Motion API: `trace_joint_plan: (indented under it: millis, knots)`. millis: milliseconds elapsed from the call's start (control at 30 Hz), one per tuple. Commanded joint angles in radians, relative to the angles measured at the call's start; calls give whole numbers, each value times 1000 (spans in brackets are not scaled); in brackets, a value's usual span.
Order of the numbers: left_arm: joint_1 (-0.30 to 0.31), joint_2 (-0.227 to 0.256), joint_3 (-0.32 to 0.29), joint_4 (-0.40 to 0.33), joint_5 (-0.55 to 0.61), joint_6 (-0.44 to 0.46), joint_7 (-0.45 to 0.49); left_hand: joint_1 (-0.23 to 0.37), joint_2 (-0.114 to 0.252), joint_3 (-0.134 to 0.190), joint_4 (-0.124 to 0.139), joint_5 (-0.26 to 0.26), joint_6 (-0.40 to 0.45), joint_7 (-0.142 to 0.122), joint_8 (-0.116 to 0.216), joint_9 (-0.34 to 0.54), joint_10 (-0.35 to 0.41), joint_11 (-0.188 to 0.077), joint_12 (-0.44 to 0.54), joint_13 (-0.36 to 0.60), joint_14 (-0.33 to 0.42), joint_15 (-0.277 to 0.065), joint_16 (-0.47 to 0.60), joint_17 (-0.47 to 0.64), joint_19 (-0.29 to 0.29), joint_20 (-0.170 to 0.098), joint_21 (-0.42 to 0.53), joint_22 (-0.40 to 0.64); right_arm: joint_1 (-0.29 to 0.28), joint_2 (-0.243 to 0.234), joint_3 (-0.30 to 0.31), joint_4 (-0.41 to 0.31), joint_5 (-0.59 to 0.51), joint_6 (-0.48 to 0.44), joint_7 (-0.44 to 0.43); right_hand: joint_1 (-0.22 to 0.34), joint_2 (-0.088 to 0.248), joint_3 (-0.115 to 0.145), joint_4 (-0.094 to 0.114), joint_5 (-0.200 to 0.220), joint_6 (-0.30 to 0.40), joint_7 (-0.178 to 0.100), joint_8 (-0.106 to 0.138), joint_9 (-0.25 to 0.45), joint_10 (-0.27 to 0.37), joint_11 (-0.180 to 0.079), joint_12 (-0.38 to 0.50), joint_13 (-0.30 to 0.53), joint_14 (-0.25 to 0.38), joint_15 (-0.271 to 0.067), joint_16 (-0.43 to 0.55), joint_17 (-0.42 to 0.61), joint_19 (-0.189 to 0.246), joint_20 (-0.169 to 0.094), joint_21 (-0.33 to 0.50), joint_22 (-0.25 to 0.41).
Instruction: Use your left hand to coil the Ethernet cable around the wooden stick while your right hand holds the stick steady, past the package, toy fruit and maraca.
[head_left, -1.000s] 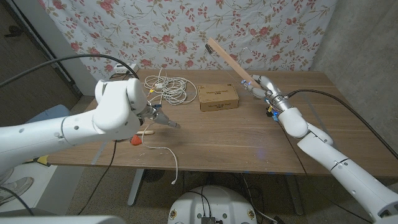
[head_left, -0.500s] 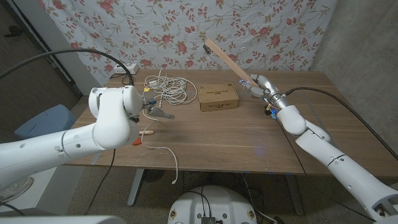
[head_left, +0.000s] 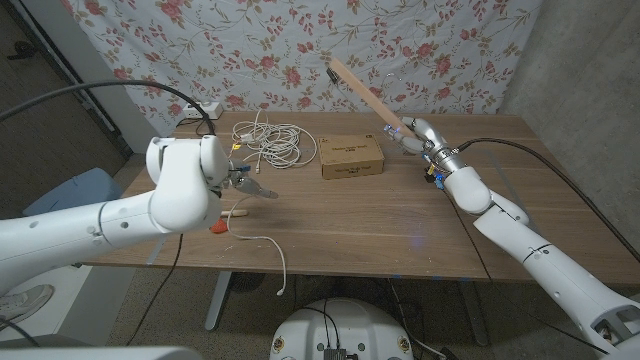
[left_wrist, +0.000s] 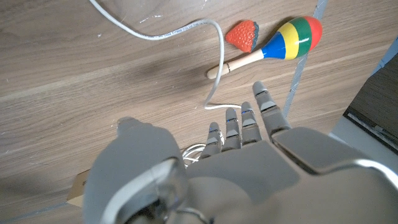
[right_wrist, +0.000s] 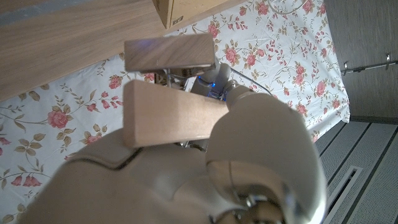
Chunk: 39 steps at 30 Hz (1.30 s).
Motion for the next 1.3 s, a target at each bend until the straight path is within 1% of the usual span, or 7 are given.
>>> trace_joint_plan:
  millis: [33, 500, 567, 667, 800, 1133, 1300]
  knots:
    - [-67, 8, 59, 26, -106, 0, -1, 2, 3, -4, 2, -3, 56, 89, 4, 1, 48, 4, 1, 0, 37, 1, 3, 3, 23, 3, -3, 2, 11, 9, 6, 30, 7, 13, -3, 13, 19, 16, 5, 3, -1, 3, 8, 0, 13, -2, -3, 1, -4, -59, 11, 1, -2, -86, 7, -3]
    - [-2, 13, 2, 10, -96, 0, -1, -71, -22, -7, 11, 7, 185, 92, -1, 4, 152, 6, -108, 10, 86, 0, -3, -4, 72, 2, -8, 0, 27, 11, 9, 64, 11, 15, -1, 12, 19, 17, 5, 2, -1, 4, 7, -1, 15, -3, -5, 1, -4, -59, 17, 2, -5, -85, 17, -13]
    - [19, 6, -5, 15, -61, 0, -1, -105, -38, -15, 18, 15, 81, 91, -11, -5, 135, 6, -155, 16, 72, 0, -3, -4, 77, 2, -9, -1, 31, 6, 7, 61, 9, 1, 9, 12, 19, 17, 5, 2, -2, 3, 7, -1, 15, -3, -4, 2, -4, -59, 17, 2, -5, -85, 18, -15]
    - [140, -33, -121, 22, 31, 0, -1, -179, -101, -26, 28, 82, -28, 90, -12, -10, 115, 8, -195, 20, 42, 2, -5, -5, 85, 2, -11, -2, 40, 5, 3, 65, 10, -5, 19, 11, 18, 18, 5, 2, -2, 2, 7, -2, 14, -3, -5, 3, -5, -58, 18, 2, -6, -85, 20, -17]
    - [147, -33, -123, 16, 77, 0, -1, -194, -123, -26, 24, 111, -135, 91, -13, -13, 92, 7, -189, 26, 6, 2, -8, -7, 88, 2, -12, -3, 52, 8, -2, 80, 10, 4, 21, 11, 18, 18, 5, 1, -2, 3, 7, -2, 18, -2, -5, 2, -5, -58, 20, 2, -8, -85, 23, -19]
    - [138, -21, -133, 46, -84, 0, -1, -189, -72, -14, 19, 57, 192, 95, -1, -3, 303, 4, -116, 22, 163, 0, -6, -9, 189, 2, -7, -1, 86, 25, -9, 137, 13, 57, 11, 10, 18, 20, 4, 1, -4, 2, 6, -3, 14, -4, -9, 3, -7, -58, 23, 1, -8, -84, 32, -26]
    - [175, -21, -170, 59, -111, 0, -1, -197, -55, -13, 17, 32, 240, 95, -3, -3, 347, 5, -136, 26, 205, -1, -4, -9, 203, 2, -8, -1, 103, 27, -15, 151, 11, 49, 20, 9, 18, 21, 5, 0, -8, 3, 5, -4, 13, -4, -9, 5, -7, -59, 26, 1, -10, -85, 36, -29]
